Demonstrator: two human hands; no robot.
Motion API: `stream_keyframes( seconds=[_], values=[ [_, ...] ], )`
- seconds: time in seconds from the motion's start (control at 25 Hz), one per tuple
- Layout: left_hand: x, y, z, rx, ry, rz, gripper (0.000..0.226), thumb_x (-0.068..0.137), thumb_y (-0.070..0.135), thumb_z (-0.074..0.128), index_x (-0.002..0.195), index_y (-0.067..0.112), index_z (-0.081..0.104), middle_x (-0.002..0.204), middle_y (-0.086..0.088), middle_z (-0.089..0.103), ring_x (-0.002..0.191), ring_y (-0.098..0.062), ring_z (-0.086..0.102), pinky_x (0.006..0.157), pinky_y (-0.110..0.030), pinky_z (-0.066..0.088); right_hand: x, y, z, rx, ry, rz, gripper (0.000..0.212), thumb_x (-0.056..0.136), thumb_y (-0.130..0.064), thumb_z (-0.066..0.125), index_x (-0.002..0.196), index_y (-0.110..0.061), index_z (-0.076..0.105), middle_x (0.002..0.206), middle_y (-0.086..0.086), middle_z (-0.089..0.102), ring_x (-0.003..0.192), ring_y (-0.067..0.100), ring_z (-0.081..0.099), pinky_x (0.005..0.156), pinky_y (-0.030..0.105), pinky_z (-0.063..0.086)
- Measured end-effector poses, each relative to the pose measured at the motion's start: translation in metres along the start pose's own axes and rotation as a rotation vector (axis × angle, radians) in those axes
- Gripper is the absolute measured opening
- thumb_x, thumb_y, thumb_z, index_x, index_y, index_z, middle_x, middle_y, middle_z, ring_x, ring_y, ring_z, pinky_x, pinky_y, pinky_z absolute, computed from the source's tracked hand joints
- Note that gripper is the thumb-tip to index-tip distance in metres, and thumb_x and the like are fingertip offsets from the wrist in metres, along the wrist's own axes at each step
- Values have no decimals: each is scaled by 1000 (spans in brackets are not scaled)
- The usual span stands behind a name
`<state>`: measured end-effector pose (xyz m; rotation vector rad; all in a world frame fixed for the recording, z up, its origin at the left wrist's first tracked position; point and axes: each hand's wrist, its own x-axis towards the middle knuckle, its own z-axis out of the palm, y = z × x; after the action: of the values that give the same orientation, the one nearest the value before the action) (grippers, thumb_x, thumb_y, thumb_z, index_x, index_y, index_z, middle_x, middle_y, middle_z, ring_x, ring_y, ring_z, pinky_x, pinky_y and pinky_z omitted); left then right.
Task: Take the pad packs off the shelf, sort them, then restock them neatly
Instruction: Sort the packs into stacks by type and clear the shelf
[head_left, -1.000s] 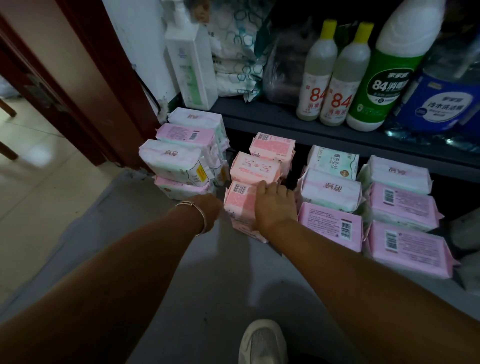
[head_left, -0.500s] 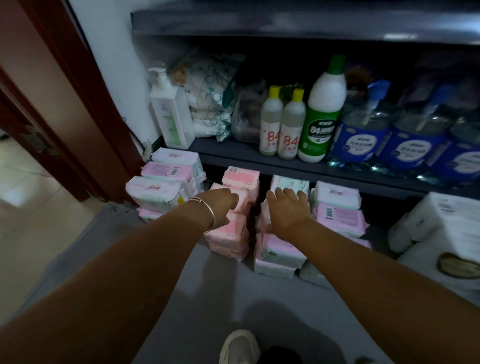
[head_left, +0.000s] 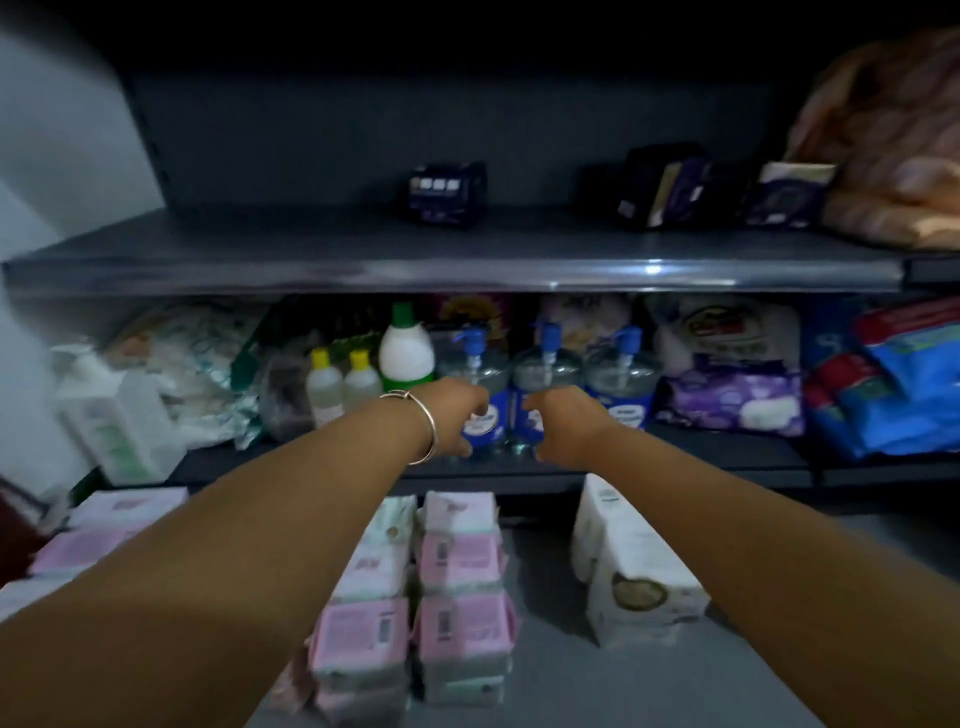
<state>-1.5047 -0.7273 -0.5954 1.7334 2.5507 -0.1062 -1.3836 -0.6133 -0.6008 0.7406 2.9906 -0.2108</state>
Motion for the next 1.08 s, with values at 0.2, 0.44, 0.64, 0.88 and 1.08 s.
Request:
stream_keyframes(
  seconds=[0.2, 0.44, 0.64, 0.88, 1.08],
  values=[
    [62, 65, -61, 13, 48, 91, 54, 80, 25, 71, 126, 12, 47, 125, -9, 52, 113, -26, 51, 92, -30, 41, -7, 85, -60, 1, 132, 59, 39, 85, -5, 55, 123, -7, 58, 118, 15, 61, 111, 32, 57, 85, 35, 49],
    [126, 97, -118, -61, 176, 135, 54, 79, 28, 72, 126, 13, 49, 124, -7, 52, 112, -24, 52, 93, -29, 42, 4, 154, -120, -32, 218, 105, 26, 83, -8, 59, 108, -10, 61, 116, 16, 61, 110, 33, 56, 83, 34, 47],
    [176, 82, -151, -94, 262, 138, 53, 81, 32, 70, 126, 15, 48, 123, -5, 51, 110, -21, 53, 97, -32, 44, 41, 178, -156, -21, 280, 150, 43, 88, -8, 58, 131, -7, 52, 129, 15, 55, 118, 31, 51, 96, 38, 46],
    [260, 66, -171, -64, 292, 38, 58, 81, 32, 69, 131, 14, 45, 128, -6, 47, 116, -23, 49, 101, -34, 41, 113, 228, -183, -71, 366, 89, 52, 86, -6, 58, 136, -9, 44, 130, 17, 47, 117, 35, 45, 94, 41, 46],
    [313, 34, -179, 83, 298, -158, 64, 82, 40, 66, 136, 19, 39, 137, -5, 39, 127, -27, 38, 103, -42, 36, 179, 255, -193, -90, 409, 116, 71, 85, -34, 64, 145, -18, 29, 146, 11, 28, 127, 38, 31, 101, 44, 35]
  ],
)
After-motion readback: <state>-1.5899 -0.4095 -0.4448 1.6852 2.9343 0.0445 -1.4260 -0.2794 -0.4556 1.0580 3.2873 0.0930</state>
